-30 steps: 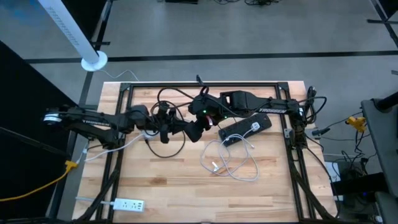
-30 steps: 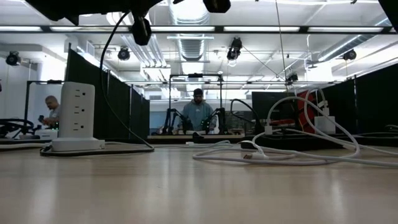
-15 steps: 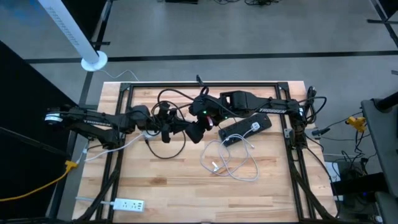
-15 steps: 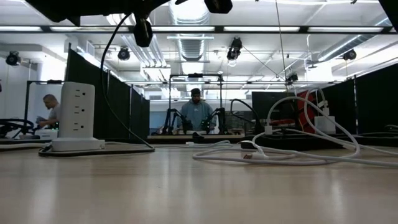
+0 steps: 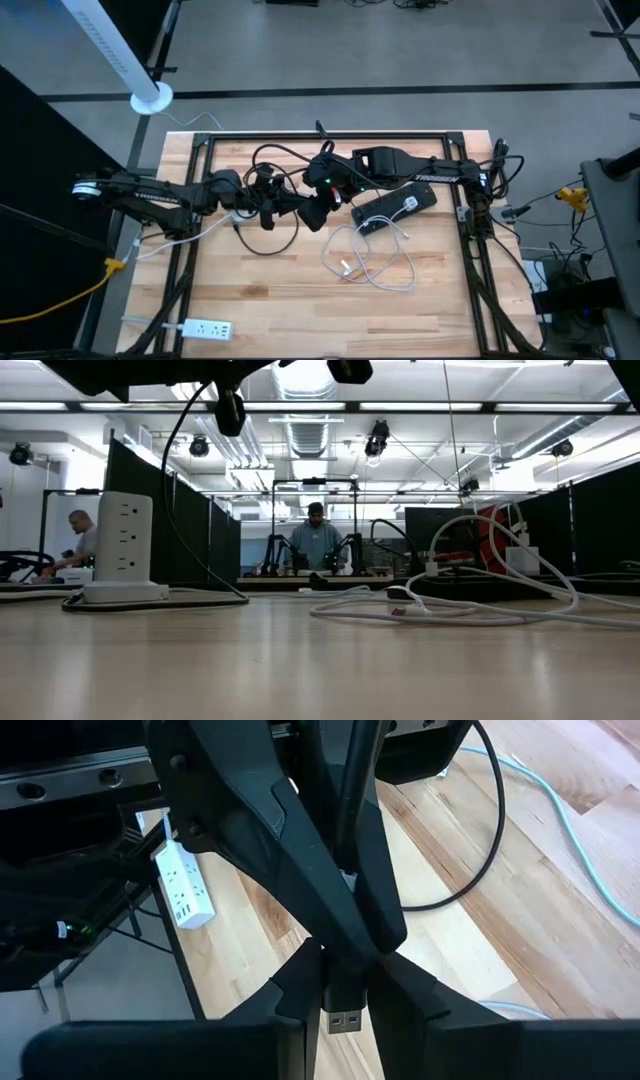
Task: Insert USB
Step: Insert the black charger cable into the bottom white outlet extension
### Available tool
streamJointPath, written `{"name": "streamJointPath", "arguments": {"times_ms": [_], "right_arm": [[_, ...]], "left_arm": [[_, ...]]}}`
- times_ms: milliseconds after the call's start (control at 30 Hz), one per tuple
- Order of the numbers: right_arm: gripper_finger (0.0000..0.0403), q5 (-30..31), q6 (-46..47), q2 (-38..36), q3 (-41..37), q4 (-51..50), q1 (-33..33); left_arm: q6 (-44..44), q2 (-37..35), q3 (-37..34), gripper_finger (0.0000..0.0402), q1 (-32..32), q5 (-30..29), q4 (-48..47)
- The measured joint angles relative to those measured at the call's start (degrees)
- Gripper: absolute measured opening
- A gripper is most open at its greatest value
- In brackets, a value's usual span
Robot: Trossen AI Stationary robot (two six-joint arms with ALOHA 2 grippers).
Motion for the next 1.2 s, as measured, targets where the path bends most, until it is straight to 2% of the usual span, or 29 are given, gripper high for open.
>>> {"name": "streamJointPath", "arguments": {"times_ms": [200,333,833,1033,1200], "right_arm": [[0.0053,0.0,0.02,0.0,0.0,0.05,0.0],[0.0053,-0.04,0.01,0.0,0.0,0.09,0.01],[0.0053,0.12,-1.09,-0.48,0.2,1.74,0.04],[0.0053,0.18,-1.61,-0.54,0.2,2.56,0.04],[0.0052,-0.61,-1.88,-0.57,0.2,2.66,-0.02]], "left_arm": [[0.48,0.0,0.0,0.0001,0.0,0.18,0.09],[1.95,-0.13,0.0,0.0019,0.01,1.74,0.15],[8.56,-4.4,0.0,0.0194,0.0,7.88,-3.31],[9.05,-4.9,0.02,0.0236,0.0,9.87,-5.38],[8.89,-4.9,0.02,0.0254,-0.03,10.42,-6.38]]}}
